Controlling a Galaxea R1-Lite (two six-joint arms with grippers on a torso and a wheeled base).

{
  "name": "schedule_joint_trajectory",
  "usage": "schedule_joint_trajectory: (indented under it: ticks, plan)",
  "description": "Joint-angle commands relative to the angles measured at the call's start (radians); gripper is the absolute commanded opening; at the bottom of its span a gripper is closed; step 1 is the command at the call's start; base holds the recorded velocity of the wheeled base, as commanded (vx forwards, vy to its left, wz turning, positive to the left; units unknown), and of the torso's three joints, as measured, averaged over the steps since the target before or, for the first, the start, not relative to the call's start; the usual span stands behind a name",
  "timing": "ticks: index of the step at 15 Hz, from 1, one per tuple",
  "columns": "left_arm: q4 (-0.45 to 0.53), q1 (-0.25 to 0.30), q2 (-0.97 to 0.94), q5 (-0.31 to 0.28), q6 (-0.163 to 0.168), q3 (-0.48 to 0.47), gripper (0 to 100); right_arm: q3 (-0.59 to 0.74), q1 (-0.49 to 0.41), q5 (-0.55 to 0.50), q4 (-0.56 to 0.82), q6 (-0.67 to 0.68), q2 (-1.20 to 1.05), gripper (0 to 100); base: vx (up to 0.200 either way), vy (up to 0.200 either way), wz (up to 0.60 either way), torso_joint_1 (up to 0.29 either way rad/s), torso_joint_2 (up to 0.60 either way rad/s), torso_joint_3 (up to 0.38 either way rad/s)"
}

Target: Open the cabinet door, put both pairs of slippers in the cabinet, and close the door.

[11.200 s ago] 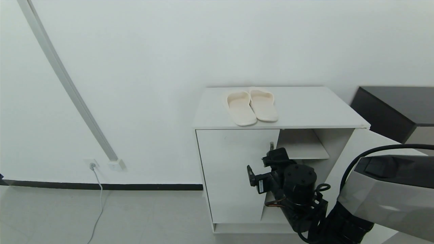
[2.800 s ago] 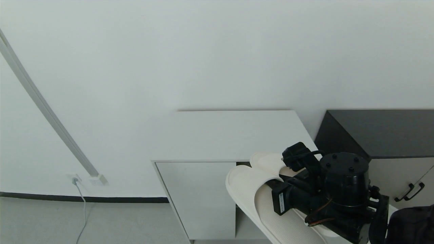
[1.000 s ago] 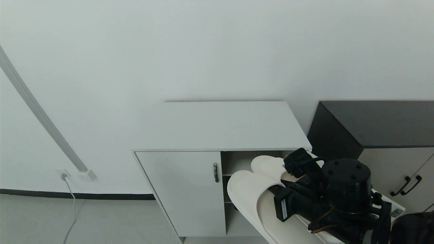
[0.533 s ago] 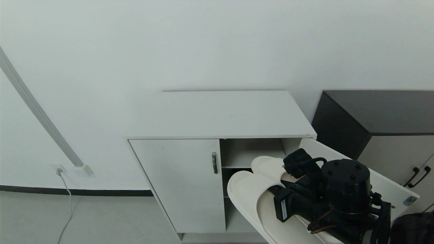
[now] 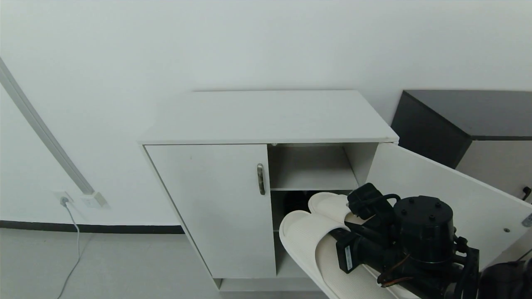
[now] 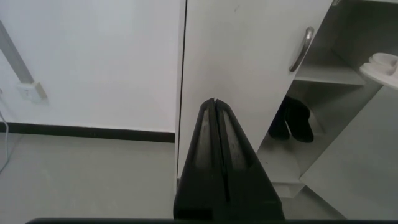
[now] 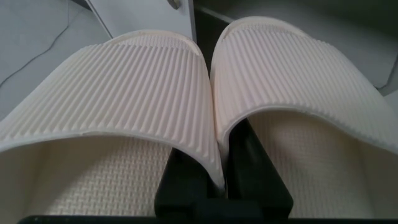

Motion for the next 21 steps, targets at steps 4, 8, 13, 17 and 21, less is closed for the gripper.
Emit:
schedule_joint_trajectory:
  ticks: [4,8,13,17,21]
  plan:
    - [-0.001,0.0,0.0,0.0,0.0,0.0,0,0.001,0.001,0.0,-0.002,0.0,0.009,0,0.0,0.0,0.0,-0.182,0.5,0.321]
    - [-0.001,0.0,0.0,0.0,0.0,0.0,0,0.011,0.001,0.0,-0.028,0.0,0.019,0,0.0,0.0,0.0,-0.154,0.47,0.325]
    - [-0.001,0.0,0.0,0.0,0.0,0.0,0,0.019,0.003,-0.001,-0.045,-0.012,0.022,0,0.0,0.0,0.0,-0.114,0.46,0.344]
    - [-0.001,0.0,0.0,0.0,0.0,0.0,0,0.027,0.004,-0.009,-0.069,-0.025,0.049,0,0.0,0.0,0.0,-0.057,0.45,0.389]
    - [-0.001,0.0,0.0,0.0,0.0,0.0,0,-0.102,0.035,-0.204,-0.132,-0.058,0.137,0,0.0,0.0,0.0,-0.014,0.19,0.172]
